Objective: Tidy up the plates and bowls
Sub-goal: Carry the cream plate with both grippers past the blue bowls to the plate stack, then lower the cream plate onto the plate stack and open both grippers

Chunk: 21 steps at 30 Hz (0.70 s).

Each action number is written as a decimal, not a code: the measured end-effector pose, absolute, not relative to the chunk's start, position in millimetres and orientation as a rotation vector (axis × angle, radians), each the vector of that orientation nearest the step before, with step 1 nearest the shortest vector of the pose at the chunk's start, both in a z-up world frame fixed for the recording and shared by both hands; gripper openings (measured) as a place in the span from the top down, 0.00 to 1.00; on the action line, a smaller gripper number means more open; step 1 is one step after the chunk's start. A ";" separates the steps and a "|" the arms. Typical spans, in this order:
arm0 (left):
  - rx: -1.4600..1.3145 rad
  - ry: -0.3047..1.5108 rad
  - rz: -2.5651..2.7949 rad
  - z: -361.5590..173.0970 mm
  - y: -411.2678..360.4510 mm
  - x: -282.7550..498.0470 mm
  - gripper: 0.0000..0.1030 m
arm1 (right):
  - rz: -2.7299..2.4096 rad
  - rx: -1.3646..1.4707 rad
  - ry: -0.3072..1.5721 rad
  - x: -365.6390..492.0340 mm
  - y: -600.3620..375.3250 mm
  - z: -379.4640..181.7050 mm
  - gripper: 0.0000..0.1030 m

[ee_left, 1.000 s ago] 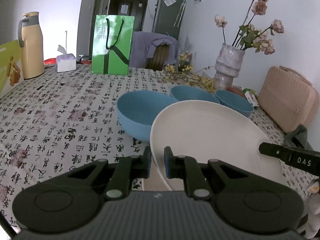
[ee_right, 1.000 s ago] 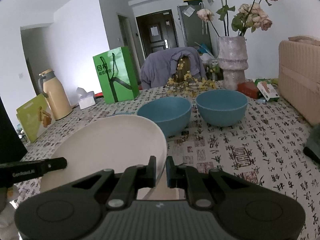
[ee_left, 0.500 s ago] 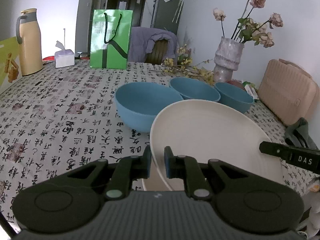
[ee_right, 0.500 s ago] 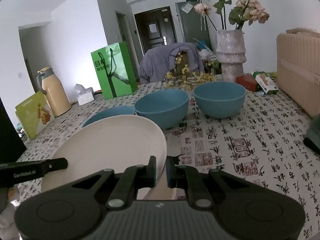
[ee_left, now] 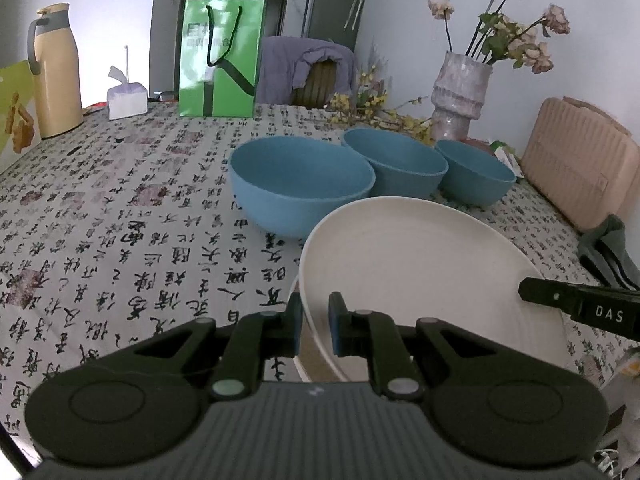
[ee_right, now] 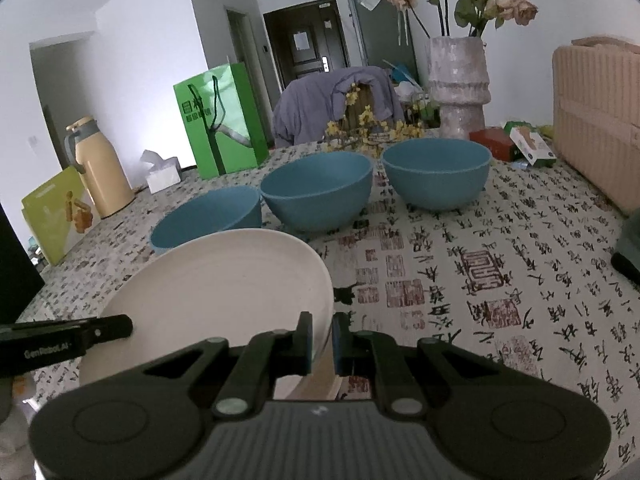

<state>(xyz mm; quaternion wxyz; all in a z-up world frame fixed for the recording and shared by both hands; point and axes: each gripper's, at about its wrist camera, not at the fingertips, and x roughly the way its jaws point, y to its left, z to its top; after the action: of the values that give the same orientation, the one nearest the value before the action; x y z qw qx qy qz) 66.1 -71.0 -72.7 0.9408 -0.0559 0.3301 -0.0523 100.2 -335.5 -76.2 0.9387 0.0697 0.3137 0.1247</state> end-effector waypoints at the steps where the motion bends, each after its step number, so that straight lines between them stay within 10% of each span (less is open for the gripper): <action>1: -0.113 0.676 -0.106 -73.6 -71.0 66.4 0.87 | 0.254 0.140 0.642 100.6 -335.0 -77.2 0.90; 21: 0.044 0.653 -0.063 -86.3 -88.9 63.7 0.84 | 0.199 -0.021 0.657 100.3 -309.8 -89.5 0.89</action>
<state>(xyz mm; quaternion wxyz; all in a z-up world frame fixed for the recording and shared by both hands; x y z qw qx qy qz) 63.7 -88.9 -86.3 0.9465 0.0218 0.3205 -0.0308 100.3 -309.8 -89.5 0.9416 -0.0102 0.3222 0.0976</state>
